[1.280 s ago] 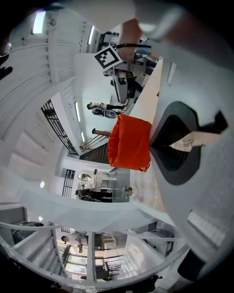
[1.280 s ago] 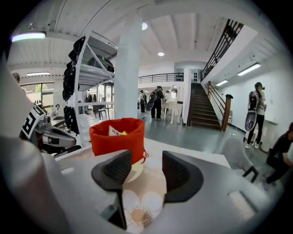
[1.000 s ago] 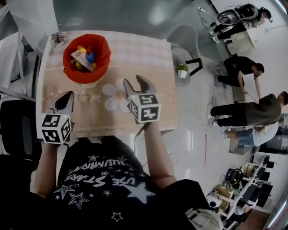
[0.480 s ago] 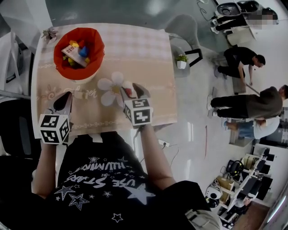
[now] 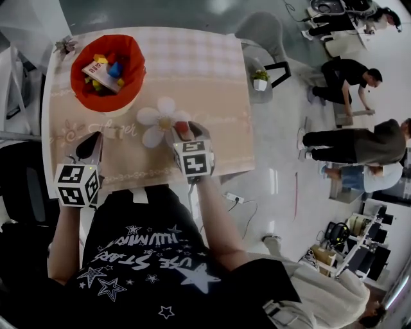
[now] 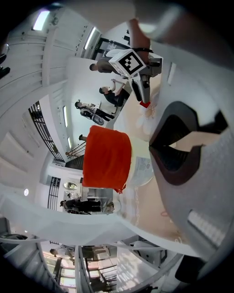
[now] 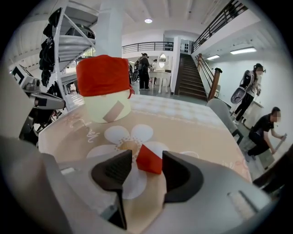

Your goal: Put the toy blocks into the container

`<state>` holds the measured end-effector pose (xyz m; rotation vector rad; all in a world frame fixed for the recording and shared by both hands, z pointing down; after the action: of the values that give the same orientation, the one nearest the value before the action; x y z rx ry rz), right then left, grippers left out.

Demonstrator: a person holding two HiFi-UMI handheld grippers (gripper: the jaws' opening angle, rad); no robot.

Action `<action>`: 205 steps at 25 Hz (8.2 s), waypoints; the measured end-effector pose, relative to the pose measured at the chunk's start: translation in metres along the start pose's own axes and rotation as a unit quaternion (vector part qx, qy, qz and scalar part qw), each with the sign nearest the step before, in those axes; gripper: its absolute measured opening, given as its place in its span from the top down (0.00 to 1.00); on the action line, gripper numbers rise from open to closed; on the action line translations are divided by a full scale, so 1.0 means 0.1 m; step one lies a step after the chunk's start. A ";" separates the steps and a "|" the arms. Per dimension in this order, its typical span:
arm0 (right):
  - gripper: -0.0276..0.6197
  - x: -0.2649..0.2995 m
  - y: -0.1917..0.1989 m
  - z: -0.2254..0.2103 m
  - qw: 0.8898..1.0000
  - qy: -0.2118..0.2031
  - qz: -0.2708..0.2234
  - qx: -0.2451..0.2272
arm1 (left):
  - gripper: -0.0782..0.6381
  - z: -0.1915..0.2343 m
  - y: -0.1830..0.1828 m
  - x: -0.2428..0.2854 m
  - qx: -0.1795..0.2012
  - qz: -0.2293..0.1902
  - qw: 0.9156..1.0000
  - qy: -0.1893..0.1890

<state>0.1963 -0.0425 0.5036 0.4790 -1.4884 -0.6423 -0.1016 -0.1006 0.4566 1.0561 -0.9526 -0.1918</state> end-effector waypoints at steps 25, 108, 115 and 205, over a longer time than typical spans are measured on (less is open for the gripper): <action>0.76 0.13 -0.03 0.10 0.997 0.056 0.027 -0.042 | 0.88 0.08 0.05 -0.04 -0.003 0.009 1.000 0.001; 0.66 -0.15 -2.10 1.28 0.953 -0.108 -0.230 -0.163 | 0.88 0.93 -0.19 -0.86 -0.059 -0.110 0.983 -0.133; 0.66 -0.29 -1.92 1.26 0.949 -0.121 -0.246 -0.155 | 0.88 0.79 -0.12 -0.90 -0.058 -0.100 0.985 -0.132; 0.72 0.40 -0.74 1.62 0.910 -0.256 -0.009 -0.325 | 0.88 0.54 0.37 -0.87 -0.098 -0.044 0.982 -0.155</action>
<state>0.0266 -0.1091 0.4923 -0.2175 -1.6323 -1.2884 -0.2051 -0.0689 0.4452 0.9003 -1.1424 -0.5253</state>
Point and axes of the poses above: the fingertips, and each gripper's own axes: x forward along the fingers, z to its left, y out of its underside, the point moved 9 cm from there along -x, backward along the fingers
